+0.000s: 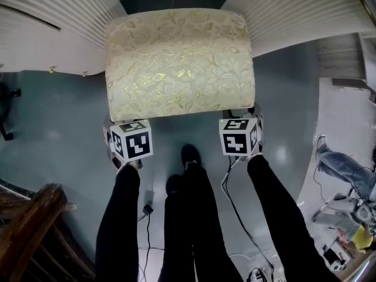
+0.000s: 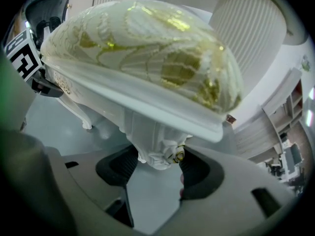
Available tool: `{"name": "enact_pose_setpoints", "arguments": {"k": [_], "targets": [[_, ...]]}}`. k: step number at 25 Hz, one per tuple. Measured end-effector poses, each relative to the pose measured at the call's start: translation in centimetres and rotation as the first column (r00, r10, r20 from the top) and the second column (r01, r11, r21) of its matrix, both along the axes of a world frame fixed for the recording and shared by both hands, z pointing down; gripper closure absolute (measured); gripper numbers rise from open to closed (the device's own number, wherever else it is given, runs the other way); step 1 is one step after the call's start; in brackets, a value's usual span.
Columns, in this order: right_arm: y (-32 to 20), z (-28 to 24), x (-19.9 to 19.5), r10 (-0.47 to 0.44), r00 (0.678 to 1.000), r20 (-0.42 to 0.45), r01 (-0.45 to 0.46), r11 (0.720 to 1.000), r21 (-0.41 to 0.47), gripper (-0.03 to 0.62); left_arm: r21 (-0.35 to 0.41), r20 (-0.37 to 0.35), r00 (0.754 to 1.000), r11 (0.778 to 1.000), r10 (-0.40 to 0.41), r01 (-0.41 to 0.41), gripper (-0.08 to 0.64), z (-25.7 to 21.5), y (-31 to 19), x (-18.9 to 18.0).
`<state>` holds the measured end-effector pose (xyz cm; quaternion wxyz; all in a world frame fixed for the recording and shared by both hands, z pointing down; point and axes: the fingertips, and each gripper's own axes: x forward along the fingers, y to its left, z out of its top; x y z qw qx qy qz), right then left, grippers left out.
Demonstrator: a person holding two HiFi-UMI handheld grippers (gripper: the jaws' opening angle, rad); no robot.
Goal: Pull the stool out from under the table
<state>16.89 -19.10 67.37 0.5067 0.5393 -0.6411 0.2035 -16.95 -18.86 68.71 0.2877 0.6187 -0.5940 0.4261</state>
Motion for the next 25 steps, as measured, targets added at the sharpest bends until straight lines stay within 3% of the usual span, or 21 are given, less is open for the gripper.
{"name": "enact_pose_setpoints", "arguments": {"k": [25], "targets": [[0.9,-0.5,0.3,0.003,1.000,-0.019,-0.005,0.996,-0.088,0.321,-0.074,-0.002,1.000,0.997,0.004,-0.004,0.275,-0.3,1.2,0.2]]}}
